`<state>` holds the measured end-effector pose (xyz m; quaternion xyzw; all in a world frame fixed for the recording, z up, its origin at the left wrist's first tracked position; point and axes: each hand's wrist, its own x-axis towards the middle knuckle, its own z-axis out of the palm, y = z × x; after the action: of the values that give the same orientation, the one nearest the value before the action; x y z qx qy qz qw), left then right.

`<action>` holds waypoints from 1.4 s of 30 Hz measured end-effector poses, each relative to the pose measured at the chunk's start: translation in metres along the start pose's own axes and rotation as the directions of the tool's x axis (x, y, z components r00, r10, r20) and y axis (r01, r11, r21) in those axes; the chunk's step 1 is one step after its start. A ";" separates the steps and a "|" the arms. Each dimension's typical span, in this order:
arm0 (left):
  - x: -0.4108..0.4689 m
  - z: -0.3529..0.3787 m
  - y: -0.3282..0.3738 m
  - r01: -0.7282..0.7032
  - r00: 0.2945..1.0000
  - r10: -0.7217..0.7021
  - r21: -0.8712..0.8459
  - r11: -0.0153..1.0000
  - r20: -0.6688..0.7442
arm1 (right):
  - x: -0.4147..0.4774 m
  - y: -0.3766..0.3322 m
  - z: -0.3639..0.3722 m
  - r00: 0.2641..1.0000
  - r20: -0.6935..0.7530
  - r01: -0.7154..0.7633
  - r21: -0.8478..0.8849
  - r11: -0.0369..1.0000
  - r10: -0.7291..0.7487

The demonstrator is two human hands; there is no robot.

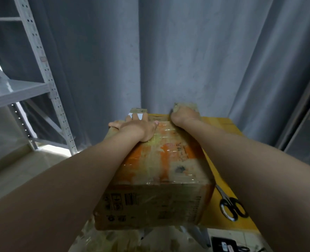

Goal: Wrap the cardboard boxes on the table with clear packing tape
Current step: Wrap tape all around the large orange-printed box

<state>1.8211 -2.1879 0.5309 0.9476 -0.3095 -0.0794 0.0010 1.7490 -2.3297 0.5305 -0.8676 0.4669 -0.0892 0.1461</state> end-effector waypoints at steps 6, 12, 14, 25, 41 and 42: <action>-0.003 -0.013 -0.028 0.216 0.972 -0.231 -0.259 0.941 -0.028 | 0.035 0.022 0.022 0.988 0.152 0.020 -0.050 0.999 -0.013; -0.032 -0.055 -0.042 0.067 0.952 -0.212 -0.527 0.847 -0.220 | -0.080 -0.007 -0.056 0.990 -0.113 0.098 0.126 0.987 -0.084; -0.052 -0.076 -0.043 0.023 0.921 -0.252 -0.604 0.797 -0.297 | -0.096 -0.013 -0.080 0.973 -0.213 0.130 0.181 0.975 -0.091; -0.129 -0.067 -0.054 -0.059 0.898 -0.208 -0.574 0.817 -0.388 | -0.146 0.012 -0.126 0.970 -0.233 0.112 0.192 0.975 -0.065; -0.109 -0.075 -0.020 -0.349 0.874 0.256 -0.166 0.922 -0.413 | -0.157 0.000 -0.086 0.980 0.047 0.199 -0.161 0.967 -0.194; -0.102 -0.078 -0.014 -0.340 0.889 0.265 -0.151 0.928 -0.374 | -0.156 -0.001 -0.087 0.979 0.052 0.201 -0.158 0.967 -0.195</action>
<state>1.7604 -2.1203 0.6227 0.8807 -0.4387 0.0576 0.1692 1.6385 -2.2136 0.6095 -0.9203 0.3811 -0.0495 0.0737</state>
